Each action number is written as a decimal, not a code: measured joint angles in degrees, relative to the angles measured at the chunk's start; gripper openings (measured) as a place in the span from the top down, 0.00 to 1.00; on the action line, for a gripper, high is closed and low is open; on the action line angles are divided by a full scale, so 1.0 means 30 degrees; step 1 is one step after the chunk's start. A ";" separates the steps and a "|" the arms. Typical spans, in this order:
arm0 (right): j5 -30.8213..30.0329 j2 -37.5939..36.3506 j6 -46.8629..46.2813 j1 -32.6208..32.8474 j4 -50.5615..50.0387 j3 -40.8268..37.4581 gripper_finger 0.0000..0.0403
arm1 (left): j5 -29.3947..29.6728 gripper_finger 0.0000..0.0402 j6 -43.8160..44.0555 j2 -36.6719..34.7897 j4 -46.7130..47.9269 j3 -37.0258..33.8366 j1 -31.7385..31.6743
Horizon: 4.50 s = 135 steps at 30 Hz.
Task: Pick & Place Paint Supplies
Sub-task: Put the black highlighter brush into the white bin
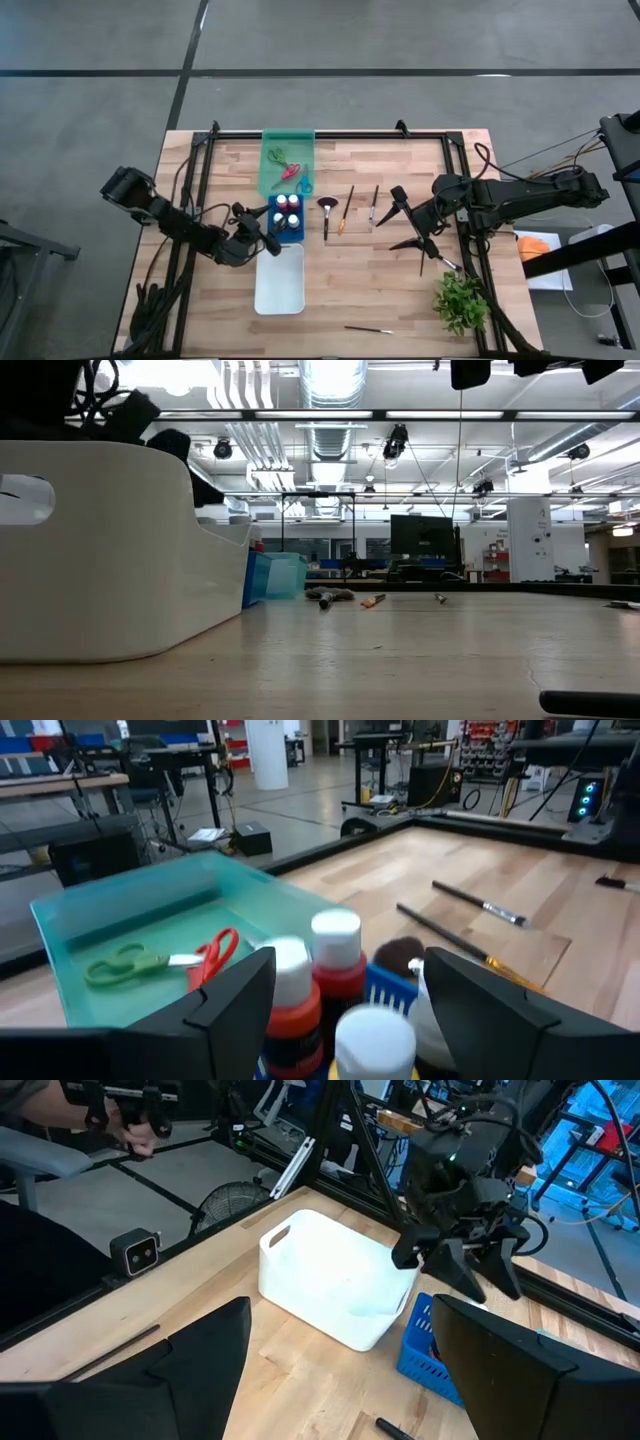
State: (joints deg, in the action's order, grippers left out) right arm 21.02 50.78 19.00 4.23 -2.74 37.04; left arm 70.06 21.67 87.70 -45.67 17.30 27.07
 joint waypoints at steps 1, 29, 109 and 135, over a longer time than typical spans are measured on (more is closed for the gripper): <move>0.0000 0.0000 0.0006 0.0000 0.0000 -0.0002 0.24 | 0.0001 0.34 -0.0298 -0.0318 0.0006 0.0000 0.0000; -0.3208 -0.0011 -0.2628 -0.0565 -0.0089 -0.2139 0.24 | -1.0110 0.34 -0.9544 -0.8906 -0.1345 0.0426 -0.0007; -0.8779 1.8501 -0.9156 -0.5013 0.6126 0.4305 0.24 | -0.6491 0.34 -2.7263 -0.7073 0.1610 0.6623 -0.5180; -0.4983 2.0692 -0.8553 -0.6324 0.6980 0.4857 0.36 | -0.6556 0.34 -2.5689 -0.7073 0.1726 0.6615 -0.5180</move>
State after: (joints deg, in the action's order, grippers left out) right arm 6.07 112.86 -6.66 -14.74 18.20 51.62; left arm 50.39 -55.40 66.48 -40.49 37.15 11.53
